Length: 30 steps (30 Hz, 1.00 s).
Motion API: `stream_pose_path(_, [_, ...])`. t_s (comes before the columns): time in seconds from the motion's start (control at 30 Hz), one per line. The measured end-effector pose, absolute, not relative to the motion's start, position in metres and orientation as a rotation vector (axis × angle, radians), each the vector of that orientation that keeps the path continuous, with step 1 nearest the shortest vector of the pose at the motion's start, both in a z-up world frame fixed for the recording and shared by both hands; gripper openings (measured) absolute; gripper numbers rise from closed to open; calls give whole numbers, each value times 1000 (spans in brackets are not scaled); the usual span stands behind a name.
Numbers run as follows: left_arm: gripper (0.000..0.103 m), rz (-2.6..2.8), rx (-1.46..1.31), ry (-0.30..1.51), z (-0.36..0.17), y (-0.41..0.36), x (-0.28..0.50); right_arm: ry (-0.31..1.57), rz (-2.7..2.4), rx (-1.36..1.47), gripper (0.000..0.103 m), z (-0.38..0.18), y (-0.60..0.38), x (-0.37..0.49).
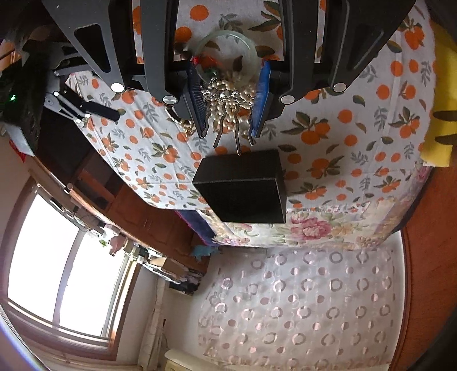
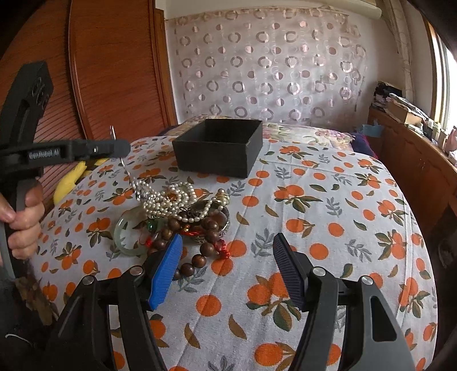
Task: Organize jewelry
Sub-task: 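Close the left tool on the silver hairpins and lift them, then hold the hairpins up with the left tool while the right tool grasps them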
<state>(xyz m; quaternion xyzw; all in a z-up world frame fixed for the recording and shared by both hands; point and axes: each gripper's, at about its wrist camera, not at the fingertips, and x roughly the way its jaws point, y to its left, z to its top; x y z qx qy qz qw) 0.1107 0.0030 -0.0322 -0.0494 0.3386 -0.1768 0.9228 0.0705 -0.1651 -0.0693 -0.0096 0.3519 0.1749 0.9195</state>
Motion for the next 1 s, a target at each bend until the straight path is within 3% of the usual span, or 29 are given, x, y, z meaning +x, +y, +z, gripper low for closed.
stream_pose_path(0.33, [30,-360,-125,658,-13,7,120,733,488,-52,68,-68,-134,101])
stream_pose_path(0.6, [30,-383,-166,661,-3,5,128,749,613,-48,58,-65,-103,128])
stream_pose_path(0.8, [30,-411,-231,665,4,9,135,722,648,-31,46,-62,-91,135])
stream_pose_path(1.0, [30,-421,-298,672,4,14,138,716,634,-4,14,-66,-85,146])
